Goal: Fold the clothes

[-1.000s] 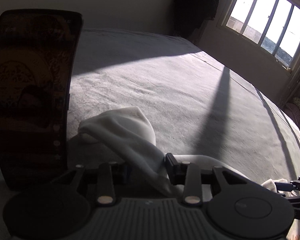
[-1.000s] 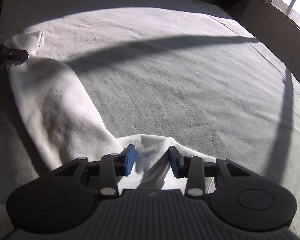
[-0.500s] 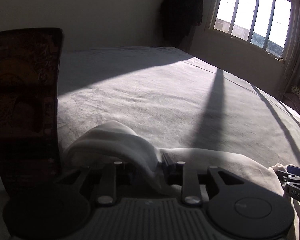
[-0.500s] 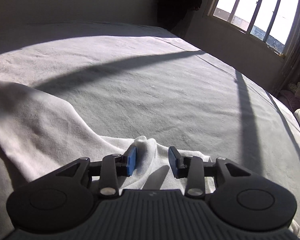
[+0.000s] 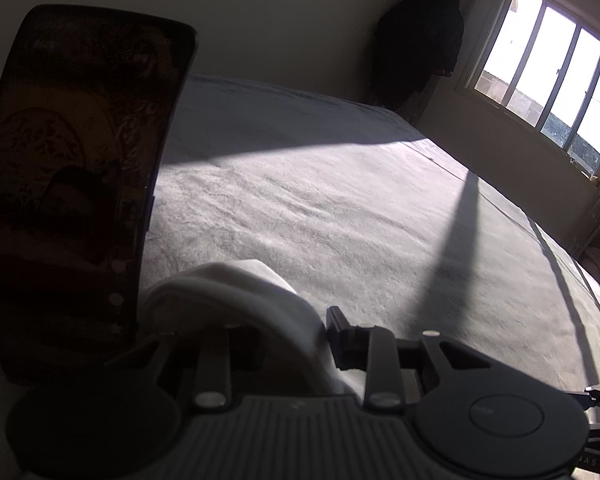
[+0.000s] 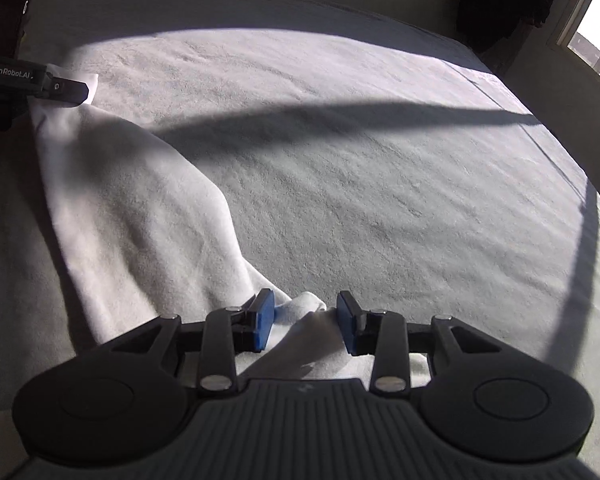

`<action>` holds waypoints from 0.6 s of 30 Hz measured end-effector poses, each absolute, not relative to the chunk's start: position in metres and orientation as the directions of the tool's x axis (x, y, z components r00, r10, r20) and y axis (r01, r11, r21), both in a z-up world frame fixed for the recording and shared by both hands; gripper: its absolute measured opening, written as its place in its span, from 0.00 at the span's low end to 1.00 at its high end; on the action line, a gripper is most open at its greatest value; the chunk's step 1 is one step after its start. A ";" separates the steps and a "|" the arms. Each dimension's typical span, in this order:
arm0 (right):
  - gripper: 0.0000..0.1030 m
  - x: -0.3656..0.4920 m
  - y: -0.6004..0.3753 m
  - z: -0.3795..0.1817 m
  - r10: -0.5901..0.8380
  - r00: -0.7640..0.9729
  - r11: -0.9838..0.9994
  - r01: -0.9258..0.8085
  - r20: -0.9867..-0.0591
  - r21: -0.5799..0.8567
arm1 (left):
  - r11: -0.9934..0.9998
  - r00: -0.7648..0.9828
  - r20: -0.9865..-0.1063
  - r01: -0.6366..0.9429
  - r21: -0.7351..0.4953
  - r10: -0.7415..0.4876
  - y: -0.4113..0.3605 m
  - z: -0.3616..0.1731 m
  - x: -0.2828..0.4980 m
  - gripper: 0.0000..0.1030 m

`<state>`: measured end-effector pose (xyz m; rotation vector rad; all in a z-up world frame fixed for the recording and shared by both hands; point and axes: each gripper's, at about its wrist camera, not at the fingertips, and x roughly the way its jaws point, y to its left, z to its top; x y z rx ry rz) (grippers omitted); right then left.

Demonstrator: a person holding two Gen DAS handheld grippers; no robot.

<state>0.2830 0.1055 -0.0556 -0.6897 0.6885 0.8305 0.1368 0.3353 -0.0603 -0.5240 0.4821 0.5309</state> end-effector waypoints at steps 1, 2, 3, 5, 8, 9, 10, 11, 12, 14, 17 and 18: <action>0.12 0.281 0.107 -0.057 0.412 0.488 0.485 -0.833 -0.769 -0.268 | 0.743 0.765 -0.543 -0.577 -0.339 0.346 0.335 -0.060 0.137 0.24; 0.05 0.278 0.108 -0.058 0.410 0.484 0.477 -0.836 -0.773 -0.270 | 0.749 0.773 -0.531 -0.569 -0.339 0.346 0.335 -0.060 0.137 0.17; 0.04 0.274 0.108 -0.058 0.415 0.515 0.490 -0.821 -0.750 -0.293 | 0.762 0.792 -0.498 -0.552 -0.338 0.353 0.333 -0.058 0.134 0.08; 0.04 0.267 0.098 -0.056 0.430 0.615 0.587 -0.746 -0.661 -0.313 | 0.800 0.841 -0.396 -0.504 -0.326 0.368 0.325 -0.051 0.124 0.08; 0.04 0.261 0.083 -0.055 0.411 0.737 0.735 -0.616 -0.537 -0.282 | 0.845 0.855 -0.346 -0.479 -0.237 0.387 0.311 -0.050 0.120 0.11; 0.04 0.261 0.086 -0.061 0.390 0.730 0.737 -0.613 -0.562 -0.285 | 0.848 0.840 -0.378 -0.487 -0.211 0.388 0.309 -0.052 0.123 0.15; 0.05 0.262 0.089 -0.067 0.369 0.723 0.738 -0.610 -0.584 -0.289 | 0.842 0.827 -0.407 -0.498 -0.209 0.388 0.311 -0.055 0.125 0.15; 0.09 0.261 0.092 -0.071 0.346 0.735 0.736 -0.598 -0.583 -0.318 | 0.831 0.814 -0.434 -0.511 -0.221 0.386 0.315 -0.059 0.126 0.16; 0.11 0.260 0.094 -0.075 0.323 0.747 0.734 -0.585 -0.581 -0.345 | 0.815 0.806 -0.453 -0.524 -0.246 0.381 0.321 -0.061 0.125 0.22; 0.20 0.259 0.092 -0.069 0.338 0.744 0.753 -0.581 -0.576 -0.309 | 0.772 0.797 -0.464 -0.554 -0.311 0.385 0.333 -0.062 0.121 0.33; 0.39 0.252 0.086 -0.058 0.386 0.732 0.777 -0.586 -0.562 -0.230 | 0.740 0.796 -0.455 -0.573 -0.352 0.399 0.340 -0.061 0.119 0.28; 0.39 0.251 0.085 -0.055 0.398 0.725 0.782 -0.588 -0.562 -0.206 | 0.745 0.799 -0.438 -0.572 -0.344 0.411 0.337 -0.058 0.120 0.23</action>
